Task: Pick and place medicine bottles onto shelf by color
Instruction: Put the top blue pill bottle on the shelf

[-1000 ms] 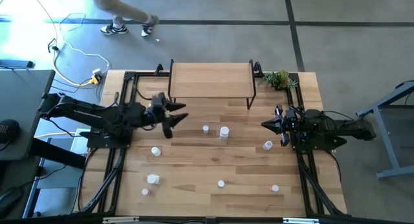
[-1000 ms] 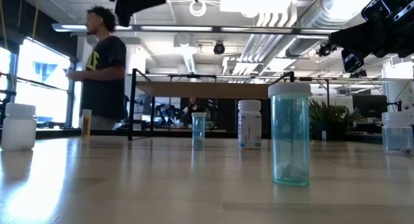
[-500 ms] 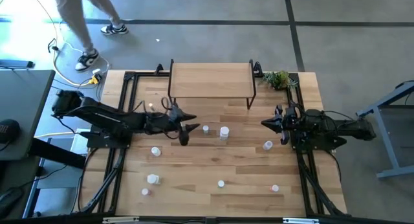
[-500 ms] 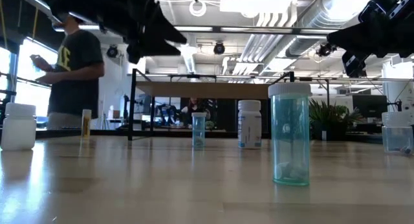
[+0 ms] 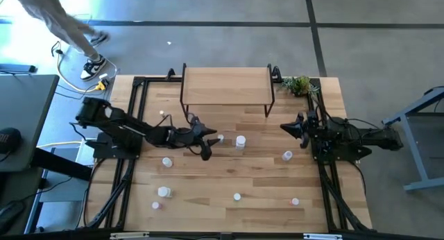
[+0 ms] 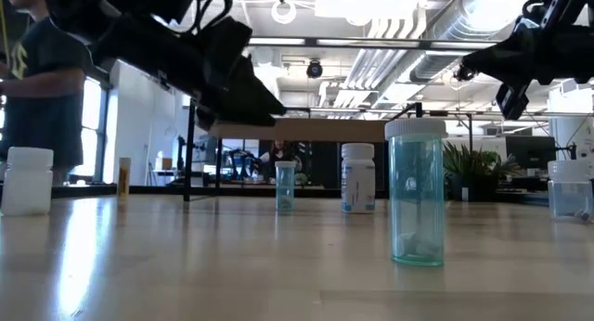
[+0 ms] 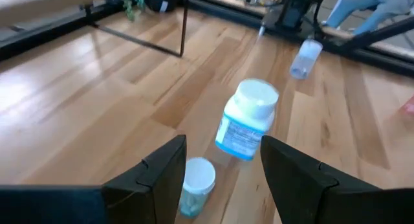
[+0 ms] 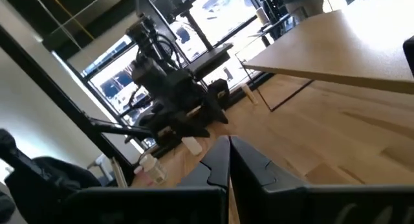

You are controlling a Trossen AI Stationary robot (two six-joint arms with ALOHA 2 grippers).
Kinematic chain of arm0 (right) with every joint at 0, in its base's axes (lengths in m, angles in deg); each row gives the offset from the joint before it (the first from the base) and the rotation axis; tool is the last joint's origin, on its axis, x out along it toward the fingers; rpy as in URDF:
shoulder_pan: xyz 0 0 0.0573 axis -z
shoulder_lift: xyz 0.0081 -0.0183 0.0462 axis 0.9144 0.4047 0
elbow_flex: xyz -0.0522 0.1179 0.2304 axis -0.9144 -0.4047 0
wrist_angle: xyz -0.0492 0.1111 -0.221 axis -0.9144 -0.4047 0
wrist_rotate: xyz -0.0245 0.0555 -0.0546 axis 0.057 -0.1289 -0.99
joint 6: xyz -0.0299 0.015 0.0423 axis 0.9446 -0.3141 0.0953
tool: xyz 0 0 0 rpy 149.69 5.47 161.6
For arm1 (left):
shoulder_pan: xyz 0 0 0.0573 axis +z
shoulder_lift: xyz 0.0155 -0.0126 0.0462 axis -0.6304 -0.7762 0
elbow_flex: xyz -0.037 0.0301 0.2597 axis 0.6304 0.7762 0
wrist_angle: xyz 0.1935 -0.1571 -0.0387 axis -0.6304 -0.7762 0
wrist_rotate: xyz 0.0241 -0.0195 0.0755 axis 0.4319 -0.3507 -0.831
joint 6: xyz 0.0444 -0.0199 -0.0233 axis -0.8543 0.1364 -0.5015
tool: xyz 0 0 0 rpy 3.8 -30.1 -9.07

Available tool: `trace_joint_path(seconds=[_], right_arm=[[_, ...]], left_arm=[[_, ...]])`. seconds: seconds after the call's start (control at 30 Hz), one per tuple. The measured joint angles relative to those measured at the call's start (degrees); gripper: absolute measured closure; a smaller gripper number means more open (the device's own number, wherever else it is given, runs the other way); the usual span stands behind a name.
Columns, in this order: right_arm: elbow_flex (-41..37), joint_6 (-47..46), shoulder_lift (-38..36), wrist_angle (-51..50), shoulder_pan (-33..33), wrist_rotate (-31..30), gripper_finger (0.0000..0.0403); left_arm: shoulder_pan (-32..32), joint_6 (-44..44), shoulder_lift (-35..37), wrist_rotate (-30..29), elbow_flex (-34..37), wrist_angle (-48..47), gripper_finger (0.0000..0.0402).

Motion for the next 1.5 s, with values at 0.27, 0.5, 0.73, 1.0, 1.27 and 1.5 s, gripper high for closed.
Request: trace_joint_path(seconds=[0.27, 0.5, 0.73, 1.0, 1.27, 1.5], right_arm=[[0.02, -1.65, 0.0, 0.0, 0.0, 0.02, 0.0402], [0.0, -1.67, 0.0, 0.02, 0.0, 0.05, 0.0402], [0.01, -1.84, 0.0, 0.02, -0.02, 0.92, 0.0402], [0.02, -1.82, 0.0, 0.08, -0.02, 1.11, 0.0402], [0.01, -1.72, 0.0, 0.08, -0.02, 1.11, 0.0402], [0.0, -1.69, 0.0, 0.08, -0.02, 1.09, 0.0402]], left_arm=[[0.03, 1.03, -7.77, -0.02, -2.74, 2.23, 0.0213], [0.42, 1.31, -11.36, -1.96, -6.29, 2.05, 0.0213], [0.68, 0.02, -11.87, -3.32, -8.9, -6.66, 0.0213], [1.84, -0.18, -11.87, -3.66, -8.88, -10.43, 0.0213], [1.81, 2.31, -11.86, -3.04, -8.85, -11.07, 0.0213], [2.1, 3.86, -6.3, -2.94, -8.83, -15.89, 0.0213]])
